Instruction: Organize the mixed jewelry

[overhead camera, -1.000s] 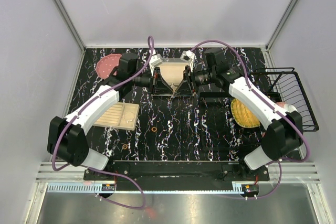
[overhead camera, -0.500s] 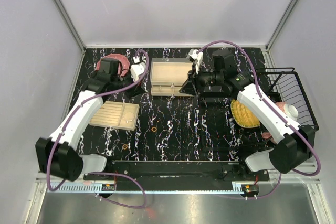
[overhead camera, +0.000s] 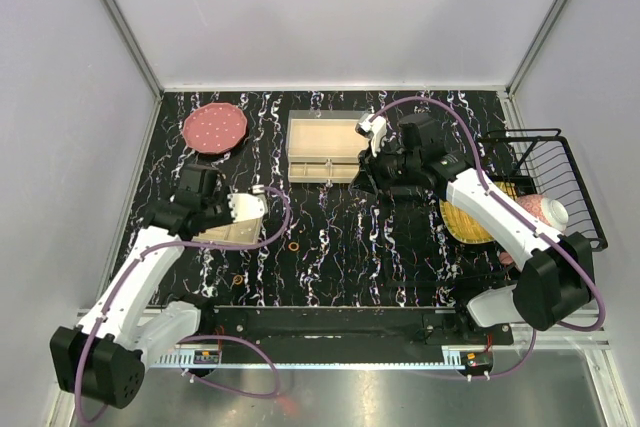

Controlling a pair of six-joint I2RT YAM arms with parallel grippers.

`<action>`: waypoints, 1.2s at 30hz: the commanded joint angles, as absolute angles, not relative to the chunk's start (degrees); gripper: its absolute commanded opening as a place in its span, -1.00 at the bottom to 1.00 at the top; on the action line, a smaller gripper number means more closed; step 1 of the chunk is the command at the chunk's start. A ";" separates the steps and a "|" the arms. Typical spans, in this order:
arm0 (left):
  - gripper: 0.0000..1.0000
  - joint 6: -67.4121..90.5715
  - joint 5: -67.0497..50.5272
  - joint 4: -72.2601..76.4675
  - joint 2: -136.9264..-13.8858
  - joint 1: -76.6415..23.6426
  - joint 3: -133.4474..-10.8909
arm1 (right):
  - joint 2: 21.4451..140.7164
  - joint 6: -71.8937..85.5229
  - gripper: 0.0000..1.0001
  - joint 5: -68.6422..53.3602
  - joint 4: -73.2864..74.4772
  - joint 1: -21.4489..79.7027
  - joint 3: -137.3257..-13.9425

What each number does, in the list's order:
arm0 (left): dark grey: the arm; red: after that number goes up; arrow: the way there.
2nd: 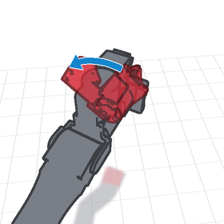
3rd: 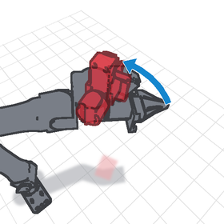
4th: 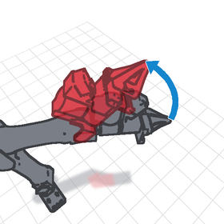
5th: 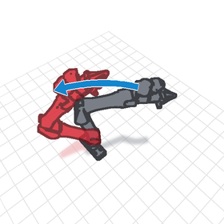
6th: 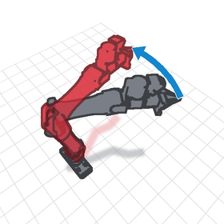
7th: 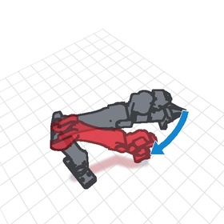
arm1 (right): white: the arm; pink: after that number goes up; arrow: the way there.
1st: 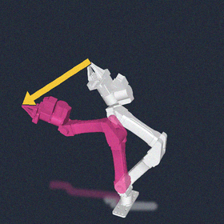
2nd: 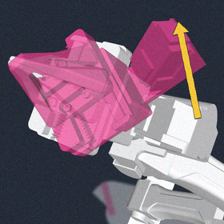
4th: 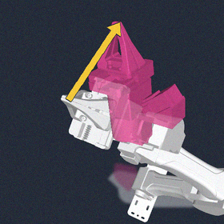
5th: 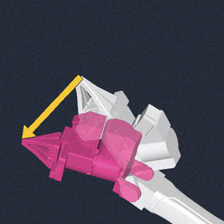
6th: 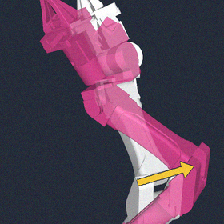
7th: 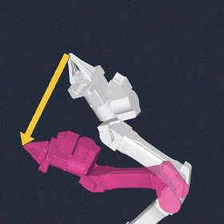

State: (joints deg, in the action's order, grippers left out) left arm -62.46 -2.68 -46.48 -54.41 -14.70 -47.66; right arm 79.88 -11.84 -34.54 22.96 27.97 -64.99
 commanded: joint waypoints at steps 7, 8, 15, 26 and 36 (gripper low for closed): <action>-1.00 -77.78 5.10 -46.32 -54.22 -10.38 -42.54 | 78.84 -12.13 -0.24 -34.98 19.51 28.04 -65.13; -1.00 -78.65 4.58 -46.14 -54.84 -9.68 -42.45 | 79.01 -12.22 -0.24 -35.33 19.69 28.12 -65.21; -1.00 -81.48 0.35 -42.89 -61.51 -4.31 -44.82 | 79.72 -12.30 -0.24 -35.77 19.95 28.04 -65.13; -1.00 -79.54 -3.96 -37.97 -70.75 -2.20 -46.41 | 80.42 -12.57 -0.24 -34.98 19.95 28.13 -65.21; -1.00 -80.25 -3.25 -32.61 -76.11 -1.06 -46.49 | 80.68 -12.74 -0.24 -34.89 19.95 28.12 -65.13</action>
